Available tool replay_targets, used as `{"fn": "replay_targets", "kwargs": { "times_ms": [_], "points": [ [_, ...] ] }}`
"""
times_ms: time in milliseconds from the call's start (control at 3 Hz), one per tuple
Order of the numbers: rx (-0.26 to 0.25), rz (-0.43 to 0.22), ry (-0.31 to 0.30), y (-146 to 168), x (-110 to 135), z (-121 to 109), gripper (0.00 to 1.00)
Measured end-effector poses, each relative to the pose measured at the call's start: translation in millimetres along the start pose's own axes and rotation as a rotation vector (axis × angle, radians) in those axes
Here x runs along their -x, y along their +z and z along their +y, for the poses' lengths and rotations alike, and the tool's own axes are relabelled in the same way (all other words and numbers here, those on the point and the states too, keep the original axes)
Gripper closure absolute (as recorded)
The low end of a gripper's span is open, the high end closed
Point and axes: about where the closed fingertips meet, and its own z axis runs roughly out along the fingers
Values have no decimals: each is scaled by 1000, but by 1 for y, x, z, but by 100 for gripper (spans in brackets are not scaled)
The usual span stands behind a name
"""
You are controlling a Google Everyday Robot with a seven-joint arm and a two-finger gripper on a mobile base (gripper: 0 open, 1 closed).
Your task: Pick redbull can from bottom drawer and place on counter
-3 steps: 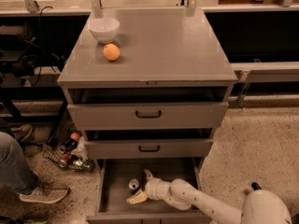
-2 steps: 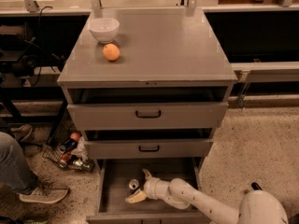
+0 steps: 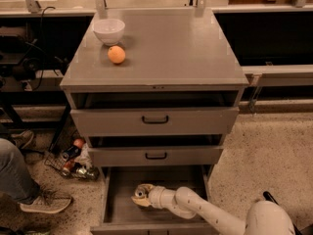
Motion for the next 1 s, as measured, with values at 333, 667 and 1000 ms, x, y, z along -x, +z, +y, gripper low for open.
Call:
{"fn": "replay_targets", "kwargs": {
  "times_ms": [333, 667, 1000],
  "points": [
    [-2, 13, -1, -11, 1, 0, 72],
    [1, 18, 0, -46, 14, 0, 95],
    [9, 7, -21, -112, 47, 0, 100]
  ]
}}
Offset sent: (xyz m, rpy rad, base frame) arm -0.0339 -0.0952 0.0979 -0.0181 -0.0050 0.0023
